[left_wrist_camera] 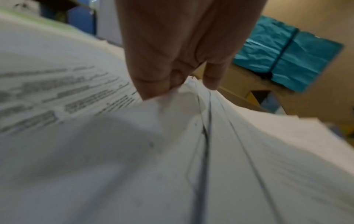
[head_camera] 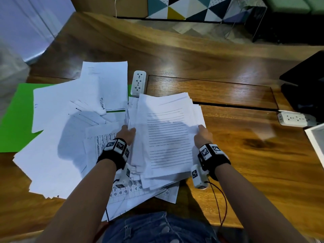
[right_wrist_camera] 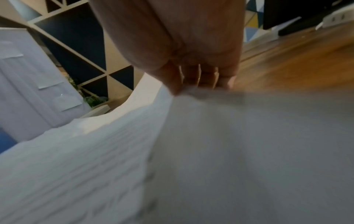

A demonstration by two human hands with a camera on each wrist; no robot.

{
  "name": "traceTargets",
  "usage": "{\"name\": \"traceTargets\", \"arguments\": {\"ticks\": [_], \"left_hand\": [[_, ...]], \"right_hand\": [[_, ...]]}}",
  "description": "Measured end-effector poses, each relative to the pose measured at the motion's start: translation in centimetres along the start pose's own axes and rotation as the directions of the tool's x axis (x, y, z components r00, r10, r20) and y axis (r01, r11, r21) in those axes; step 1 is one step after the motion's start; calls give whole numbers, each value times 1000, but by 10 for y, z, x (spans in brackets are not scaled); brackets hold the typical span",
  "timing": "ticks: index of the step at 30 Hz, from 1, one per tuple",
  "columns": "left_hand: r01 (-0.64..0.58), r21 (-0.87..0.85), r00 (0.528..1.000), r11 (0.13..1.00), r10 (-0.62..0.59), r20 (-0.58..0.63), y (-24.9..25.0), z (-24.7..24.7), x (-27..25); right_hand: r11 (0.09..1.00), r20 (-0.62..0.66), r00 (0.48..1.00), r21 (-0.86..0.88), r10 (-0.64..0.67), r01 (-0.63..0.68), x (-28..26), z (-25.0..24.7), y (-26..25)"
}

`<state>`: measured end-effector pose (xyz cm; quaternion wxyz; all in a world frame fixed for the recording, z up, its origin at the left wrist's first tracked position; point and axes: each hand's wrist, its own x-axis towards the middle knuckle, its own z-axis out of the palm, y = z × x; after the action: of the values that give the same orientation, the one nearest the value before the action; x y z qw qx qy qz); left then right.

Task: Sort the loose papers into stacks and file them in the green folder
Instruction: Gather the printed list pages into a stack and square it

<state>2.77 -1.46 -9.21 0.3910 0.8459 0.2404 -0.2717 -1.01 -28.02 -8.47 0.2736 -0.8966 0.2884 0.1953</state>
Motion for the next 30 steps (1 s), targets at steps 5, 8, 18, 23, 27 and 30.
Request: {"name": "traceTargets", "arguments": {"ticks": [5,8,18,23,27,30], "left_hand": [[36,-132,998,991,-28,59,-1,-3,-2],[39,-241,998,970,-26,59,-1,4,-5],[26,-125,985,992,-47,-165,-4,11,-23],[97,23,990,995,-94,-102,5,16,-26],[131,-60,989,990,-135,-65,17,21,-26],[123,-66,988,990,-128,-81,8,9,-22]], "right_hand": [[1000,42,999,-4,7,-7,-2,-9,2],[977,90,995,213,-39,19,-15,11,-5],[985,89,993,152,73,-86,-18,20,0],[972,224,971,231,-85,32,-31,36,-1],[982,148,985,181,-87,60,-27,36,-7],[979,-60,987,146,151,-141,-11,8,1]]}}
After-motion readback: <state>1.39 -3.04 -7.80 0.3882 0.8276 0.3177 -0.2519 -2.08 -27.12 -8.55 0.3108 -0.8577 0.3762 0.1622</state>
